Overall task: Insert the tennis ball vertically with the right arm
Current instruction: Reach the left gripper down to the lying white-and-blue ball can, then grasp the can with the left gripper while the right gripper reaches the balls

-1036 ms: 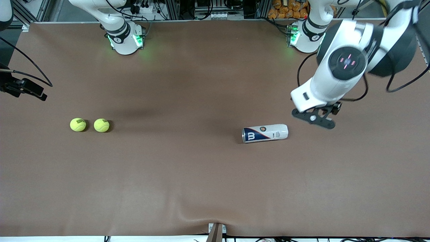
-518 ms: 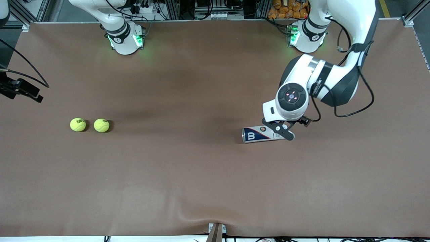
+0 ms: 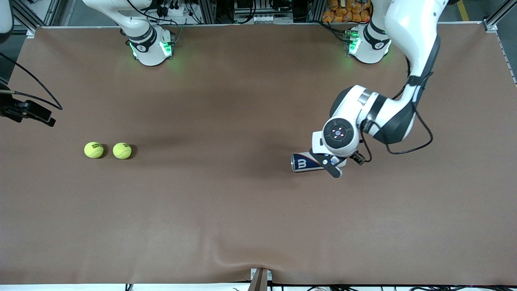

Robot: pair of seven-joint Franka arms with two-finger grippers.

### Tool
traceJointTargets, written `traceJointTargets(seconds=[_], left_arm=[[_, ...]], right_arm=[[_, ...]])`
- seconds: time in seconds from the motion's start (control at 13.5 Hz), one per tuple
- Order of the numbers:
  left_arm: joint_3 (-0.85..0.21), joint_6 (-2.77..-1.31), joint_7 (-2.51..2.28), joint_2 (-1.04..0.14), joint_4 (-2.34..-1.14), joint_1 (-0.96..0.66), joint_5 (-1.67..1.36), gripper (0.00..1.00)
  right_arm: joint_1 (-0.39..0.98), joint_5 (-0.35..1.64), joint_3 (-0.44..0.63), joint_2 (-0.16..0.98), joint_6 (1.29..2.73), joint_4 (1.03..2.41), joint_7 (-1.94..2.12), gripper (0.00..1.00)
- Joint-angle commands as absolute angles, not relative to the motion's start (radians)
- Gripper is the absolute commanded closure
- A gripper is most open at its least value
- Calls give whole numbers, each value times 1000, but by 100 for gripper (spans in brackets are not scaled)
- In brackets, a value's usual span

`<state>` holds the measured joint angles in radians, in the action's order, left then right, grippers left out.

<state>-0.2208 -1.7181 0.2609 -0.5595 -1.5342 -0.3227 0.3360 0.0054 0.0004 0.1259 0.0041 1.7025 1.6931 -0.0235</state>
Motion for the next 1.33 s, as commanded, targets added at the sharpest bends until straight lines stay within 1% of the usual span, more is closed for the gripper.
traceJointTargets(seconds=[0.0,0.3,0.44,0.59,0.67,1.04,1.26], left_arm=[[-221,-1716,323,-604,-1493,-365,408,0],[-219,-1720,368,-673,-1445,-402,448,0],[-219,-1741,370,-692,-1445,-422,468,0],[-219,-1770,380,-713,-1445,-423,504,0],[-219,-1776,396,-724,-1445,-425,527,0],[-221,-1778,428,-733,-1454,-430,548,0],[-221,-1778,485,-736,-1462,-431,548,0]], right_arm=[[11,15,127,28,1669,1666,-20,0],[11,14,129,34,1667,1666,-12,0],[14,14,129,58,1667,1664,-18,0],[17,15,127,112,1654,1663,-18,0],[21,15,127,115,1651,1663,-20,0],[18,15,129,198,1648,1681,-8,0],[18,15,127,242,1651,1735,24,0]])
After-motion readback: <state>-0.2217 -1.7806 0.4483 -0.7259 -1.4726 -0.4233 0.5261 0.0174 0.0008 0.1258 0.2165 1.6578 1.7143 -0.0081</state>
